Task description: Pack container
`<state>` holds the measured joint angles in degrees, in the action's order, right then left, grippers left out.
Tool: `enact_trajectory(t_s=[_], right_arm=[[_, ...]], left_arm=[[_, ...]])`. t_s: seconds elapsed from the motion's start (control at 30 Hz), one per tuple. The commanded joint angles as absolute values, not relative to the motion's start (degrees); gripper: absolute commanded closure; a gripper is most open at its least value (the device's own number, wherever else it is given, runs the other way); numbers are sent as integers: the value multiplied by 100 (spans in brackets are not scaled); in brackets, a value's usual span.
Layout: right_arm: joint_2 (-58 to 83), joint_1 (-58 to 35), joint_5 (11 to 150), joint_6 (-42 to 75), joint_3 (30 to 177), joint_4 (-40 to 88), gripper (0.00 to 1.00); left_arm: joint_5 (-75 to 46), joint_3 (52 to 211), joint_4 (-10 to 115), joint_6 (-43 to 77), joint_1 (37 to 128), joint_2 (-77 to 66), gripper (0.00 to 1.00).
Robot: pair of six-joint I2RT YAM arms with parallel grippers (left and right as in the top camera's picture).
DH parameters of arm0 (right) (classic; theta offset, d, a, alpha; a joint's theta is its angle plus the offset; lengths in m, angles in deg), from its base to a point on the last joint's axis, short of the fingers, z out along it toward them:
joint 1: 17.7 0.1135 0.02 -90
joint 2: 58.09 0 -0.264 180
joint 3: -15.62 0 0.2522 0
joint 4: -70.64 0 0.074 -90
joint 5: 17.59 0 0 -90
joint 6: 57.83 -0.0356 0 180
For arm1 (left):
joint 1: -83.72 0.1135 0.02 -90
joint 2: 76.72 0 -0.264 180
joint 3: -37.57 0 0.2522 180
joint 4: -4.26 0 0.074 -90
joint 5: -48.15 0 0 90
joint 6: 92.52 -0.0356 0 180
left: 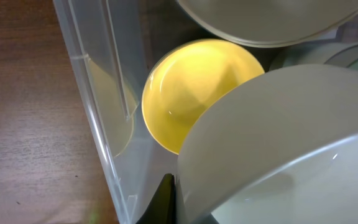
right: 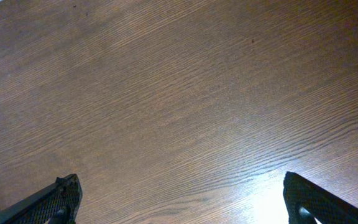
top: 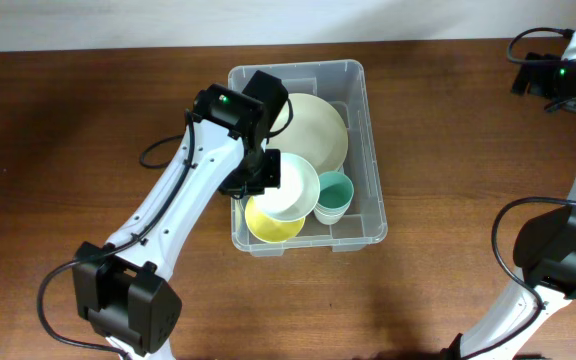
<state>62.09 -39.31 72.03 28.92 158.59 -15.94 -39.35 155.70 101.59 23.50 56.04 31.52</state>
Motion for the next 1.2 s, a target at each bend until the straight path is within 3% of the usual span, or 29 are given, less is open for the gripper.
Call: enact_trajectory(t_s=[0.0, 0.17, 0.2, 0.27, 0.3, 0.63, 0.87, 1.13, 1.17], right_arm=[[6128, -3933, 7216, 2848, 15944, -1581, 1], [6128, -3933, 7216, 2848, 15944, -1581, 1], [6128, -3933, 7216, 2848, 15944, -1581, 1], [6128, -3933, 7216, 2848, 15944, -1581, 1], [6128, -3933, 7216, 2848, 15944, -1581, 1], [6128, -3933, 7216, 2848, 15944, -1581, 1], [6128, -3933, 7216, 2848, 15944, -1581, 1], [6128, -3933, 7216, 2848, 15944, -1581, 1], [6128, -3933, 7216, 2848, 15944, -1581, 1]], left_arm=[[-4020, 15538, 10141, 2442, 5602, 3137, 99], [-4016, 15538, 10183, 2442, 5602, 3137, 95], [-4016, 15538, 10205, 2442, 5602, 3137, 91], [-4016, 15538, 10250, 2444, 5602, 3137, 54], [-4018, 15538, 10270, 2444, 5602, 3137, 48], [-4020, 15555, 10091, 2453, 5663, 3107, 44], [-4411, 15693, 9686, 2789, 6231, 2676, 44], [-5764, 15973, 9302, 2785, 7379, 1207, 13], [-5854, 15973, 9308, 2783, 7497, 1028, 6]])
